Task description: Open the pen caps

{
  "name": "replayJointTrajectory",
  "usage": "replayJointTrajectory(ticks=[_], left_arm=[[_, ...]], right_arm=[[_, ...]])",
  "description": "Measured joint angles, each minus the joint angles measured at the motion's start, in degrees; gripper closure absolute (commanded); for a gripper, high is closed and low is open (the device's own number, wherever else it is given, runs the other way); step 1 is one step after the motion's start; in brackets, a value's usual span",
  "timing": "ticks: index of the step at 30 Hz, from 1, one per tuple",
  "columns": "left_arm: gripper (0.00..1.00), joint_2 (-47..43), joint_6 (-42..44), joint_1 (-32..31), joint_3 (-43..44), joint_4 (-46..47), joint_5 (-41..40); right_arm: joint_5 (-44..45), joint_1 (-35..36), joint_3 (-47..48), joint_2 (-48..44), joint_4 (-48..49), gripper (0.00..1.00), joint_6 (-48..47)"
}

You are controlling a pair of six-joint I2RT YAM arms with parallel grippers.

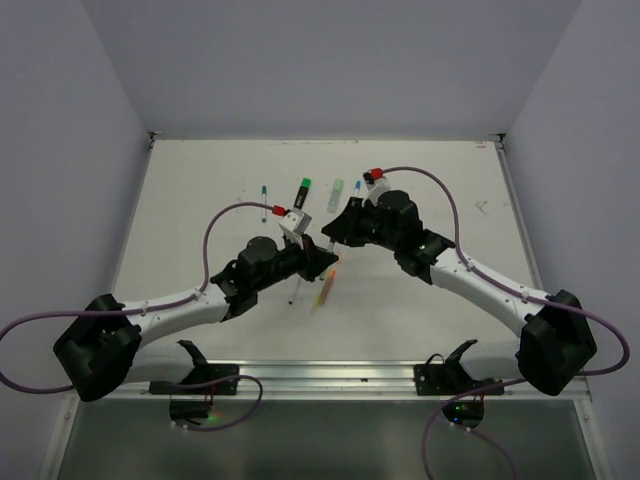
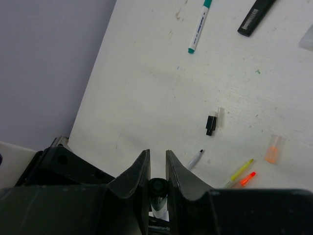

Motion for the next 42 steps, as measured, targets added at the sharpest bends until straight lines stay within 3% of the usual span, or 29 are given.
replayJointTrajectory(ticks=[13, 20, 25, 33, 34, 38, 39, 42], left_arm=[[1.0, 1.84, -0.55, -0.09, 1.05, 7.08, -2.36], [1.0, 4.46, -0.46, -4.83, -5.66, -9.66, 8.09], [1.0, 3.82, -0.46, -4.83, -6.23, -13.77, 8.87], [1.0, 2.32, -0.46, -4.83, -3.69, -15.39, 8.17], [1.0, 2.32, -0.46, -4.83, -3.08, -15.43, 7.91], [1.0, 2.32, -0.55, -4.83, -1.9, -15.43, 5.9], [1.0, 2.32, -0.63, -4.83, -1.68, -15.45, 5.22], [1.0, 2.32, -1.44, -4.83, -0.61, -15.39, 3.13]], right_arm=[[-4.46, -5.81, 7.1, 0.9, -4.85, 1.0, 0.09], [11.02, -20.63, 16.68, 1.42, 10.69, 1.0, -0.22], [12.09, -20.59, 18.18, 0.17, 14.86, 1.0, -0.07], [8.13, -20.33, 14.23, 0.15, 10.16, 1.0, -0.04], [7.39, -20.31, 12.94, 0.07, 9.46, 0.98, 0.02], [2.23, -20.13, 4.46, -0.2, 7.63, 0.68, 1.64], [1.11, -19.91, 2.03, -0.31, 7.56, 0.57, 2.05], [-1.79, -18.6, -4.04, -0.66, 6.75, 0.43, 2.97]])
